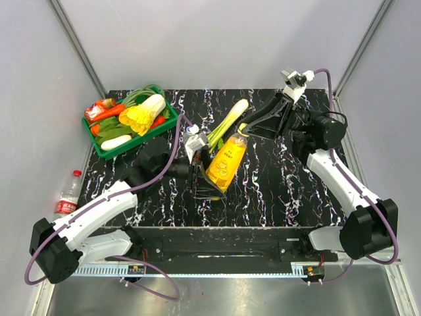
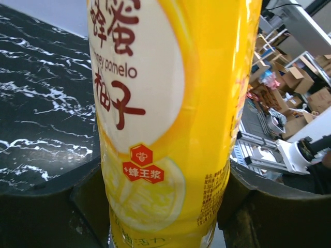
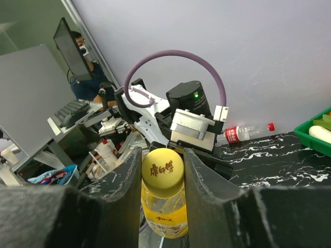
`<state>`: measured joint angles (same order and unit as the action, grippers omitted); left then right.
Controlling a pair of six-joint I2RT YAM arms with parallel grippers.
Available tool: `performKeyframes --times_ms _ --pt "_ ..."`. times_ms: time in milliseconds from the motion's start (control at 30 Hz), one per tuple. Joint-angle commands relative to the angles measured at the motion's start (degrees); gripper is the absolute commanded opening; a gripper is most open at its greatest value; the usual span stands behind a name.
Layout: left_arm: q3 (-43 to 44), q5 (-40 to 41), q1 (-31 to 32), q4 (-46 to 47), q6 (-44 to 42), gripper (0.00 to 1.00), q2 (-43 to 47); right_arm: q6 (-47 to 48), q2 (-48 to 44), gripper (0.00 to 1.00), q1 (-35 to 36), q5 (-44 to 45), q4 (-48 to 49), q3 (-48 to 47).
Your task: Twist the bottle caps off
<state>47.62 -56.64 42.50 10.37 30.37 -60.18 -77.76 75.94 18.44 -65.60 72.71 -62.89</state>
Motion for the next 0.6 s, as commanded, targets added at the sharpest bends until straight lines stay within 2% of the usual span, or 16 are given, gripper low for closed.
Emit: performKeyframes --times_ms 0,233,333,433,500,567 --pt "1.3 -8.3 0.0 8.9 2.5 0.03 0.2 -1.7 0.2 0.0 0.4 -2.3 11.8 -3.6" --pt "0.8 -9.1 0.0 8.7 2.4 0.01 0.7 0.2 -2.3 0.0 0.4 -1.7 12.5 -4.7" --pt "0.7 -8.1 0.0 8.5 2.4 0.01 0.9 0.2 -2.4 0.09 0.4 -0.8 11.8 -4.2" --pt "0.6 -6.0 0.0 7.7 1.7 0.04 1.2 -0.1 -2.3 0.44 0.2 -0.2 10.8 -3.2" --pt "0.9 -5.5 0.0 6.1 0.6 0.06 1.1 -0.1 -2.4 0.7 0.2 0.4 10.1 -2.6" --pt "1.3 -5.1 0.0 4.4 -0.4 0.07 0.9 0.7 -2.7 0.84 -0.2 1.5 8.1 -2.1"
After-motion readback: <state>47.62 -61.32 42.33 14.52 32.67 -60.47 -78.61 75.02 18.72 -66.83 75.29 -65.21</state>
